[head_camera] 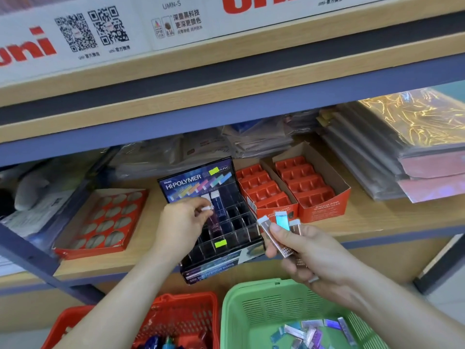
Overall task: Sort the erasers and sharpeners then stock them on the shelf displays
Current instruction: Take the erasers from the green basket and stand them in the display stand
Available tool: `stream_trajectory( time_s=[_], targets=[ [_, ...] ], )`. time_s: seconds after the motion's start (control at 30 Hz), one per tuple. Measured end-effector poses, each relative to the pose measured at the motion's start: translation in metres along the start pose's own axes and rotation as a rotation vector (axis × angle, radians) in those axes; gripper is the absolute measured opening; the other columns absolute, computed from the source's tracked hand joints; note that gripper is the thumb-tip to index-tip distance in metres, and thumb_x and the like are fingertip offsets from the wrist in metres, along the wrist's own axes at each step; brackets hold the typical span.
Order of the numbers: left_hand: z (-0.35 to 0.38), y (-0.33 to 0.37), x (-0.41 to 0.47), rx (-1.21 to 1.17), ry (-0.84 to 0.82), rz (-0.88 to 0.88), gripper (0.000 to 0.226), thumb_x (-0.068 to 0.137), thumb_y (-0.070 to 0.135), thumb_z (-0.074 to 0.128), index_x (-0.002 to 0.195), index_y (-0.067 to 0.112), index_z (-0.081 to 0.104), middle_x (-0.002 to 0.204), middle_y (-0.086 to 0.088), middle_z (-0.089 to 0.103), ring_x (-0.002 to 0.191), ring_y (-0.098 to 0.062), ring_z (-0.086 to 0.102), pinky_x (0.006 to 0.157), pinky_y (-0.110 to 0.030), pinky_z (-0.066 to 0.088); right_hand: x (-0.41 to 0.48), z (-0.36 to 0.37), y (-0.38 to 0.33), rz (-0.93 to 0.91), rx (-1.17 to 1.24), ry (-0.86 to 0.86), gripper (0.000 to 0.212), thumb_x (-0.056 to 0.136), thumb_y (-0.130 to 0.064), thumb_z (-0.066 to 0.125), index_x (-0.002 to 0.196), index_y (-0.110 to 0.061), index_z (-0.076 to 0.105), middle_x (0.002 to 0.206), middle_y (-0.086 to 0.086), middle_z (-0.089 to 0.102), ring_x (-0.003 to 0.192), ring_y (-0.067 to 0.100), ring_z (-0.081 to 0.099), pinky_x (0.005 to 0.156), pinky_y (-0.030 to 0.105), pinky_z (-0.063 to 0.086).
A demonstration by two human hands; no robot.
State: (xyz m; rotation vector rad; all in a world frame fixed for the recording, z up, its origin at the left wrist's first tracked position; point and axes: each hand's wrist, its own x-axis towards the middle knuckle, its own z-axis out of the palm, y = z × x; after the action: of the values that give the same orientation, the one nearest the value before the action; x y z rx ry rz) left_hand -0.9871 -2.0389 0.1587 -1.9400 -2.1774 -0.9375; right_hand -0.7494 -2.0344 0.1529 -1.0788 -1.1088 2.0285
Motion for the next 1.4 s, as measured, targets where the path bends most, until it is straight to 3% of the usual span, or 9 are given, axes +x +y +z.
stream_trajectory(
  time_s=[0.13, 0.27, 0.4, 0.53, 0.63, 0.9, 1.03, 1.2, 1.4],
  targets=[
    [0.012, -0.009, -0.002, 0.147, -0.032, 0.197, 0.015, 0.072, 0.012, 0.083, 0.082, 0.009, 0.072, 0.082, -0.002, 0.062, 0.060, -0.022, 0.060, 0.057, -0.025, 0.047, 0.004, -0.003, 0.001, 0.020, 0.105, -0.021, 0.022, 0.094, -0.021, 0.059, 0.105, -0.003, 0.052, 0.072, 0.009, 0.061, 0.042, 0.007, 0.039, 0.030, 0.014, 0.022],
    [0.013, -0.009, 0.000, 0.218, -0.049, 0.208, 0.020, 0.071, 0.013, 0.083, 0.086, 0.010, 0.069, 0.083, -0.002, 0.062, 0.062, -0.024, 0.062, 0.055, -0.030, 0.050, 0.002, -0.003, -0.001, 0.044, 0.129, -0.007, 0.020, 0.091, 0.001, 0.057, 0.111, 0.000, 0.052, 0.079, 0.014, 0.067, 0.049, 0.009, 0.044, 0.032, 0.014, 0.024],
    [0.010, -0.002, 0.000, 0.241, -0.022, 0.143, 0.025, 0.074, 0.016, 0.080, 0.094, 0.013, 0.065, 0.089, -0.001, 0.062, 0.071, -0.022, 0.061, 0.061, -0.029, 0.048, 0.001, -0.001, 0.001, -0.005, 0.012, -0.034, 0.017, 0.092, -0.002, 0.059, 0.109, -0.002, 0.055, 0.083, 0.011, 0.071, 0.052, 0.008, 0.042, 0.035, 0.014, 0.027],
    [-0.002, 0.035, -0.019, -0.303, -0.119, -0.160, 0.010, 0.089, 0.024, 0.065, 0.081, 0.023, 0.071, 0.075, 0.012, 0.068, 0.069, -0.003, 0.061, 0.065, -0.015, 0.049, 0.000, 0.000, 0.002, -0.058, -0.167, -0.050, 0.019, 0.092, -0.008, 0.062, 0.109, -0.002, 0.058, 0.085, 0.009, 0.073, 0.050, 0.006, 0.038, 0.037, 0.014, 0.028],
    [-0.006, 0.063, -0.045, -0.796, -0.271, -0.342, 0.010, 0.089, 0.017, 0.064, 0.089, 0.018, 0.074, 0.076, -0.001, 0.072, 0.066, -0.011, 0.065, 0.062, -0.024, 0.055, -0.003, 0.002, 0.003, -0.089, -0.282, -0.092, 0.005, 0.092, -0.012, 0.064, 0.096, -0.011, 0.062, 0.072, 0.003, 0.071, 0.046, 0.005, 0.036, 0.040, 0.015, 0.027],
    [-0.015, 0.052, -0.064, -1.017, -0.281, -0.525, 0.008, 0.080, 0.001, 0.071, 0.088, 0.001, 0.070, 0.079, -0.022, 0.071, 0.069, -0.022, 0.068, 0.062, -0.022, 0.055, -0.004, 0.006, 0.006, -0.005, -0.418, -0.147, 0.022, 0.094, -0.041, 0.057, 0.099, -0.020, 0.063, 0.068, 0.004, 0.066, 0.049, 0.009, 0.035, 0.042, 0.018, 0.026],
    [-0.033, 0.030, -0.044, -0.937, -0.048, -0.502, 0.008, 0.083, 0.001, 0.067, 0.087, 0.006, 0.071, 0.075, -0.009, 0.072, 0.066, -0.014, 0.067, 0.056, -0.016, 0.051, -0.001, 0.006, 0.005, 0.113, -0.130, -0.100, 0.023, 0.099, -0.020, 0.051, 0.114, -0.005, 0.060, 0.076, 0.015, 0.066, 0.050, 0.013, 0.045, 0.035, 0.017, 0.023],
    [-0.041, -0.005, -0.009, -0.697, 0.120, -0.400, 0.014, 0.087, 0.002, 0.065, 0.086, 0.016, 0.069, 0.079, -0.003, 0.070, 0.074, -0.015, 0.065, 0.076, -0.034, 0.056, 0.004, 0.005, 0.005, 0.090, -0.048, -0.035, 0.017, 0.097, -0.011, 0.055, 0.108, -0.003, 0.066, 0.086, 0.011, 0.063, 0.056, 0.019, 0.064, 0.035, 0.018, 0.036],
    [-0.024, -0.006, 0.026, -0.460, 0.058, -0.306, 0.013, 0.084, 0.014, 0.073, 0.079, 0.026, 0.069, 0.077, 0.004, 0.072, 0.075, -0.013, 0.070, 0.076, -0.037, 0.058, 0.008, 0.008, 0.006, -0.029, -0.212, -0.013, 0.011, 0.092, -0.019, 0.063, 0.091, -0.008, 0.060, 0.059, -0.001, 0.063, 0.035, 0.006, 0.031, 0.033, 0.016, 0.020]
  ],
)
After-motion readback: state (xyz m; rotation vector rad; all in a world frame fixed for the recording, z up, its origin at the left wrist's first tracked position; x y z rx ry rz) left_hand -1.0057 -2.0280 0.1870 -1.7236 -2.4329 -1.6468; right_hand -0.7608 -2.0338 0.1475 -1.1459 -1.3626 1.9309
